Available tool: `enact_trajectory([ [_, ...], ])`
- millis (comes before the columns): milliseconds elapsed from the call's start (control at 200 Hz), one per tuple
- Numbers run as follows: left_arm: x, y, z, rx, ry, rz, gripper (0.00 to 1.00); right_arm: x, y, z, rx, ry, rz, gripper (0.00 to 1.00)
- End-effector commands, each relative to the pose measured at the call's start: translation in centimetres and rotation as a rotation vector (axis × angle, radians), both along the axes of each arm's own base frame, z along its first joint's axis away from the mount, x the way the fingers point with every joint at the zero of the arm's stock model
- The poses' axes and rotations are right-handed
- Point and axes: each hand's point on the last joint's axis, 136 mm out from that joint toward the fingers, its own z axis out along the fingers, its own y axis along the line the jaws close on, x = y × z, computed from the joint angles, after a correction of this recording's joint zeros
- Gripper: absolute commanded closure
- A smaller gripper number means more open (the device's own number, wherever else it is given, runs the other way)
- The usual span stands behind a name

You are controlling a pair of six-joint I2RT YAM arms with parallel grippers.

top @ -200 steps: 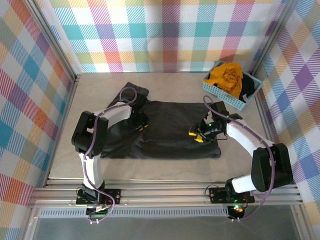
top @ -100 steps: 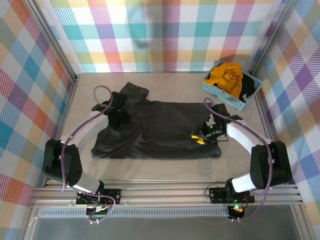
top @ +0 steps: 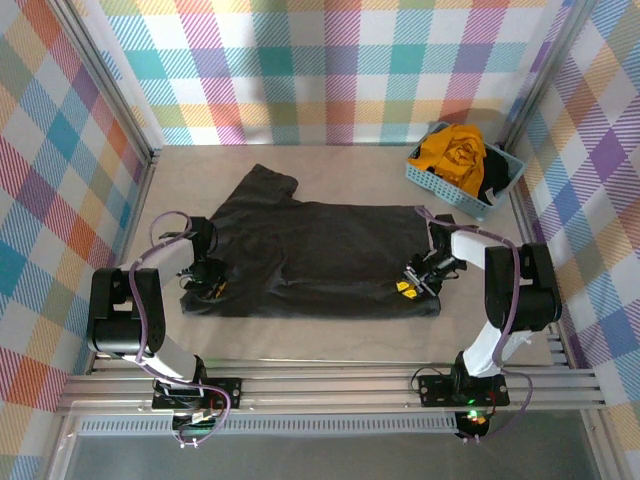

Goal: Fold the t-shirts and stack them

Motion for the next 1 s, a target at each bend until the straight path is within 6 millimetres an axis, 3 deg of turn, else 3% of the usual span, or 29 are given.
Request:
enact_trajectory([
  [0,-4.3,2.3,-1.8,0.109,0.123,0.092,0.85,-2.6,-2.3,-1.6,-0.15,0.116,0.03,0.85],
  [130,-7.3,2.7,-1.8,0.129,0.141,0.147,0.85,-4.6,-2.5,-1.3,-0.167,0.159,0.048,0.84],
  [300,-9.6,2.4,-1.8,0.114,0.162,0.163,0.84,-6.7,-2.1,-0.2,-0.165,0.174,0.054,0.82],
  [395,-9.8,2.2,-1.5,0.1,0.149,0.157,0.83,-7.4,-1.4,0.1,-0.136,0.177,0.043,0.81],
  [465,-8.8,2.6,-0.4,0.12,0.118,0.13,0.79,-7.0,-0.8,0.6,-0.113,0.161,0.038,0.79],
  [530,-6.6,3.1,1.5,0.147,0.057,0.092,0.7,-5.4,-0.4,1.8,-0.095,0.092,0.034,0.75],
  [610,-1.8,3.2,4.7,0.159,-0.067,0.037,0.63,-1.8,0.0,4.6,-0.083,-0.08,0.044,0.66],
  [730,7.6,2.2,9.7,0.142,-0.266,-0.094,0.54,5.1,0.4,9.0,-0.093,-0.359,0.076,0.57],
  [825,14.6,1.0,11.3,0.131,-0.343,-0.206,0.53,9.8,0.6,10.7,-0.085,-0.495,0.078,0.57],
  [895,19.3,0.3,11.1,0.137,-0.373,-0.279,0.52,13.5,0.6,11.3,-0.037,-0.565,0.045,0.57],
  [995,25.9,-0.2,11.7,0.156,-0.472,-0.351,0.5,17.1,0.5,12.3,0.0,-0.624,0.026,0.56],
])
